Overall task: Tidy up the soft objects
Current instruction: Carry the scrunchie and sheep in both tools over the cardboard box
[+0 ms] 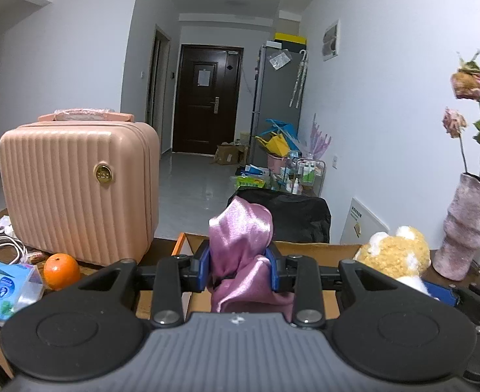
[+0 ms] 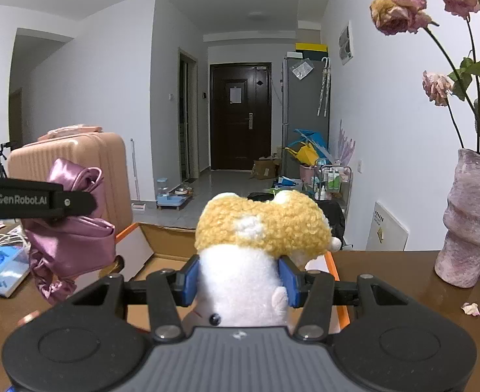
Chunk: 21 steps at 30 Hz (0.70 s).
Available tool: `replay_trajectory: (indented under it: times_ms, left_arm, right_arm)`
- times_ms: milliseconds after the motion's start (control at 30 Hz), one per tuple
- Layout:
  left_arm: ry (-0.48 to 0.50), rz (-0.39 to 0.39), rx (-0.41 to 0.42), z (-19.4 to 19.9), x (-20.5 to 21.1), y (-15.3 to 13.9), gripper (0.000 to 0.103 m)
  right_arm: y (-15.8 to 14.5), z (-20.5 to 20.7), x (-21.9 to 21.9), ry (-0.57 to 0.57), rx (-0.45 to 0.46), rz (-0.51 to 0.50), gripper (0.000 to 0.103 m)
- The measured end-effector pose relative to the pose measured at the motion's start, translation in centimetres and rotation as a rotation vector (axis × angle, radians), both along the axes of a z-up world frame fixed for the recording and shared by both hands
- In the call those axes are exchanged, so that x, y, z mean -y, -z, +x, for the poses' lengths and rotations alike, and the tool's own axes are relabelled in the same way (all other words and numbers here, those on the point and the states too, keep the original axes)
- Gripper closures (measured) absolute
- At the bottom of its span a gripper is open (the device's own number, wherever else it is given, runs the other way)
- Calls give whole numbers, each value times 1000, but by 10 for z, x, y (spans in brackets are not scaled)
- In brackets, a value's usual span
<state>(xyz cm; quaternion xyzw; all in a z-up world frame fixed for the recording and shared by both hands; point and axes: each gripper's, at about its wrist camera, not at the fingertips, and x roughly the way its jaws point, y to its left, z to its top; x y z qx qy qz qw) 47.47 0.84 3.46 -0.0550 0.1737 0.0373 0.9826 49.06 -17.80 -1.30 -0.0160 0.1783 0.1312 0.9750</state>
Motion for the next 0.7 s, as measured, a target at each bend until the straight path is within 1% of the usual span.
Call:
replay_trajectory:
  times_ms: [233, 367, 700]
  left_arm:
    - [-22, -7, -20, 28, -7, 13, 69]
    - [-31, 16, -32, 40, -7, 21, 69]
    - [-56, 3, -73, 61, -13, 36, 69]
  right_arm:
    - [8, 28, -5, 16, -2, 1, 54]
    - [14, 42, -7, 19, -19, -4, 54]
    - [23, 62, -14, 24, -51, -19, 53]
